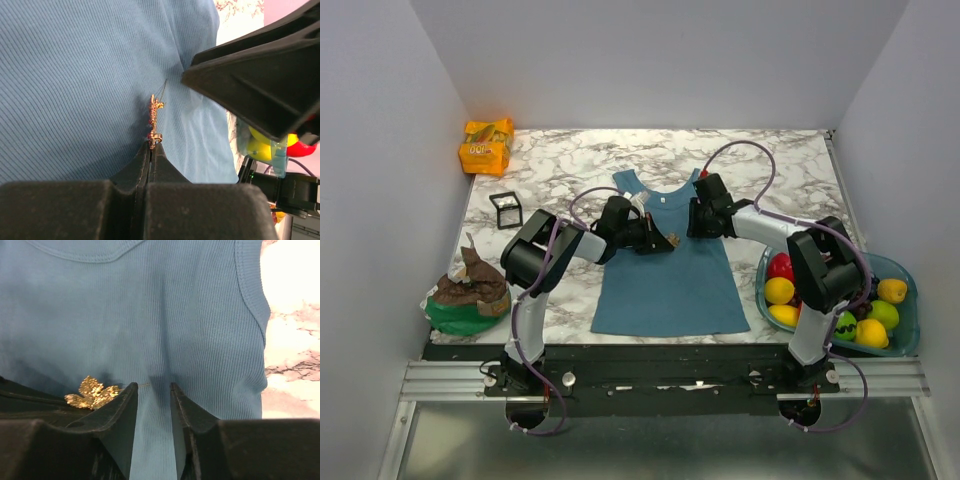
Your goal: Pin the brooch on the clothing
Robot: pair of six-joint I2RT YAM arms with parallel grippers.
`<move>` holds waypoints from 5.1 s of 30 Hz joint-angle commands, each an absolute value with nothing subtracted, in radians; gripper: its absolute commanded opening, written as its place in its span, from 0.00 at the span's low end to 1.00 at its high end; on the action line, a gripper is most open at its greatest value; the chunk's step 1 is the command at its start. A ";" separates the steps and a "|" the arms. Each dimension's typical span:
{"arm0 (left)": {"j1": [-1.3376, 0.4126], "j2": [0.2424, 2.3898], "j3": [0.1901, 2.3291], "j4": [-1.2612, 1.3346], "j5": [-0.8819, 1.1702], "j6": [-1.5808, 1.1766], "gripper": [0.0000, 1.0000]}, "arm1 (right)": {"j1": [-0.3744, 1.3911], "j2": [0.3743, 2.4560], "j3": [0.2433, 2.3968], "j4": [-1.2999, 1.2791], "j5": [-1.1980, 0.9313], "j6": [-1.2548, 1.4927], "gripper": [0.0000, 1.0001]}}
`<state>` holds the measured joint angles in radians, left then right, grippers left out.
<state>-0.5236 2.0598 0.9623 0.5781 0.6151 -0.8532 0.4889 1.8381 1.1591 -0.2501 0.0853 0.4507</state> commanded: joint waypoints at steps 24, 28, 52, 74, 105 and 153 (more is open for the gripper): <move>-0.505 2.054 0.856 0.882 0.678 -0.969 0.00 | 0.485 1.911 1.175 -0.295 0.083 0.465 0.01; -0.505 2.054 0.847 0.930 0.683 -1.003 0.00 | 0.486 1.908 1.178 -0.298 0.084 0.466 0.01; -0.523 2.114 0.831 0.957 0.687 -1.012 0.00 | 0.485 1.907 1.209 -0.321 0.094 0.469 0.01; -0.549 2.167 0.870 0.971 0.680 -1.031 0.00 | 0.485 1.916 1.224 -0.322 0.068 0.479 0.01; -0.595 2.230 0.873 1.066 0.657 -1.098 0.00 | 0.499 1.891 1.216 -0.272 -0.057 0.537 0.01; -0.657 2.145 0.877 0.718 0.403 -0.908 0.00 | 0.540 1.901 1.216 -0.307 0.029 0.560 0.01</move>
<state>-0.6323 2.0949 0.8772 0.8280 0.4751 -0.9394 0.5133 1.8984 1.2034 -0.3016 0.0471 0.5282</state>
